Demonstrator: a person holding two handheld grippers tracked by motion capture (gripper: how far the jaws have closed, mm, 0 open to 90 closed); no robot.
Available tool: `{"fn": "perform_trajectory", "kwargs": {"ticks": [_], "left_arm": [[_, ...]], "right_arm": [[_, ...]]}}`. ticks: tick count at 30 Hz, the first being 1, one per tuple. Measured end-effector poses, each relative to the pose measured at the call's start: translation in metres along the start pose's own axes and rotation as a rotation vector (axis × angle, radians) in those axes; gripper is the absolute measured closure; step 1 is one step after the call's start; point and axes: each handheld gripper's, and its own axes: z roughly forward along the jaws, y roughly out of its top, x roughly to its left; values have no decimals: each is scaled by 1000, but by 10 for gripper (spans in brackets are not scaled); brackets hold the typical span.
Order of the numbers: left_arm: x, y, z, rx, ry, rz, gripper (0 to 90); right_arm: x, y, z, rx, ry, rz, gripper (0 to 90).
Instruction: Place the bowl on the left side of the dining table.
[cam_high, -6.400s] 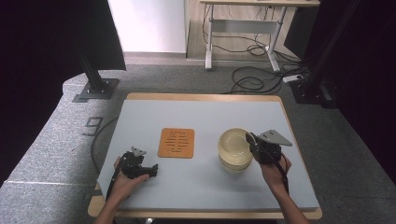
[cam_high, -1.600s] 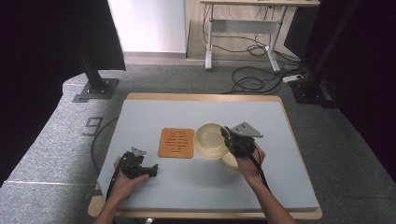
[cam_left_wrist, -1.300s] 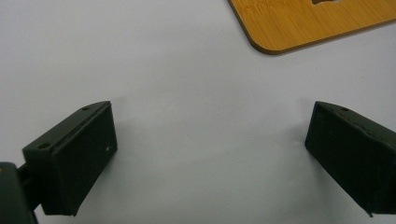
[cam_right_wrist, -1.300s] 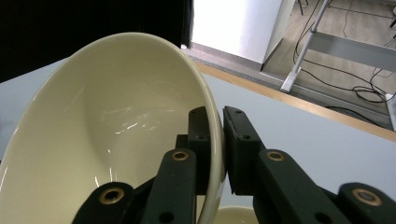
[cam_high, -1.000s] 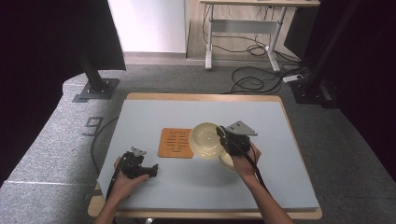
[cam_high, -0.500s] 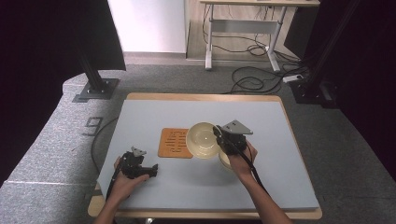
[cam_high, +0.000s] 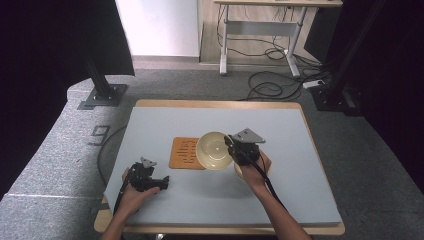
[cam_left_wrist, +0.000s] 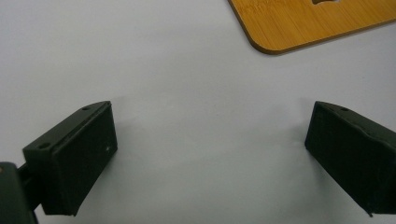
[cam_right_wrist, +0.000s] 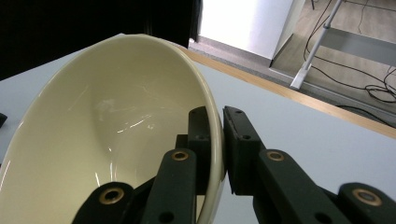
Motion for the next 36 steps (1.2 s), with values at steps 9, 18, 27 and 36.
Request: {"fn": "perform_trajectory", "kwargs": {"ticks": [9,18,27,36], "left_arm": [[0,0,0,0,0,0,24],[0,0,0,0,0,-1,24],[0,0,0,1,0,1,24],[0,0,0,2,1,2,24]], "right_arm": [[5,3,5,-1,6,-8,818],[9,4,11,8,10,-15,818],[14,5,16,10,11,-24,818],[16,4,19,15,10,-21,818]]}}
